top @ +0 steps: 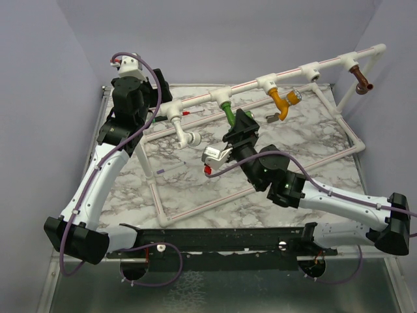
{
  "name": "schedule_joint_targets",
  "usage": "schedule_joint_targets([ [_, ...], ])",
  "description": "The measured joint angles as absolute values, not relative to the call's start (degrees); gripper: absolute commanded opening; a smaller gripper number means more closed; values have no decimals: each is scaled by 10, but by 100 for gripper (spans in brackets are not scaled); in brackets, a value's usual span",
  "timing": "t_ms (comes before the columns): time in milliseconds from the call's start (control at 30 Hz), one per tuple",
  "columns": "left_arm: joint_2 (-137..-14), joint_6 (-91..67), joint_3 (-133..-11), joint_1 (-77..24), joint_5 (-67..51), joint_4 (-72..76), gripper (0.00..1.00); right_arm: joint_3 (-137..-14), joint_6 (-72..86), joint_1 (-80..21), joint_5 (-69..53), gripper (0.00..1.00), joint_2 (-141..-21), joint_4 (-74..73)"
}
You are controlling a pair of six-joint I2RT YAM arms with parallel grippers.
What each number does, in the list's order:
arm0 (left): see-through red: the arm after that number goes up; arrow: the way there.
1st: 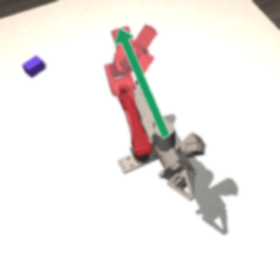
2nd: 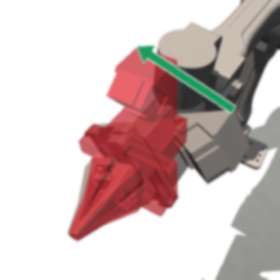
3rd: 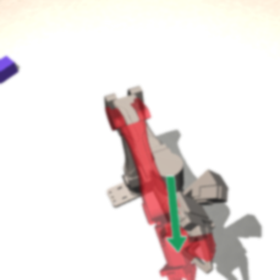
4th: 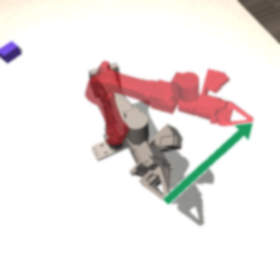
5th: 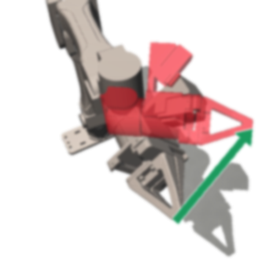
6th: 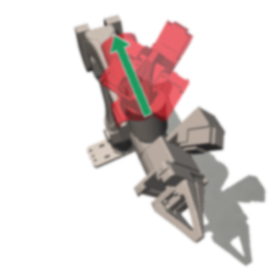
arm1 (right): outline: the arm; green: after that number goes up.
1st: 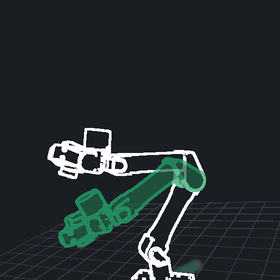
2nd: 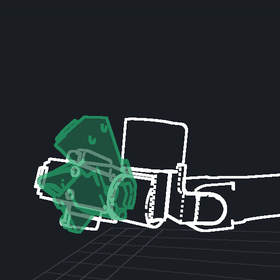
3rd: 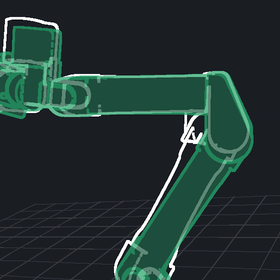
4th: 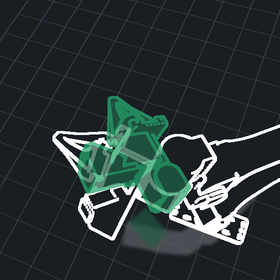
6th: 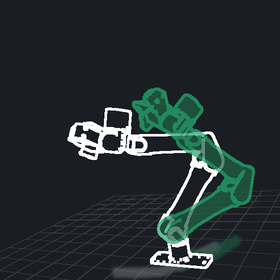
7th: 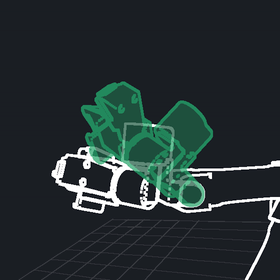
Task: Install the water faucets
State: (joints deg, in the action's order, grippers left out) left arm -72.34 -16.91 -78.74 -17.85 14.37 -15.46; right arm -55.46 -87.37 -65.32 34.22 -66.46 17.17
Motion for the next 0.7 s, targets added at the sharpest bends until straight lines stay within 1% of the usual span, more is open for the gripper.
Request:
schedule_joint_targets([
  [167,-723,-169,-787,-178,143,-155,99,-553,-891,-653,366,64,-676,198],
  [300,-723,-169,-787,-178,143,-155,99,-552,-893,-653,375,54,-677,207],
  [500,-723,-169,-787,-178,143,-155,99,-550,-893,-653,383,30,-685,219],
  [600,-724,-169,-788,-178,144,-155,99,-547,-888,-653,386,12,-688,229],
  [633,-724,-169,-788,-178,144,-155,99,-545,-884,-653,387,4,-688,233],
  [667,-724,-169,-788,-178,143,-155,99,-543,-879,-653,387,1,-689,239],
  [700,-724,-169,-788,-178,144,-155,99,-542,-874,-653,388,1,-689,244],
])
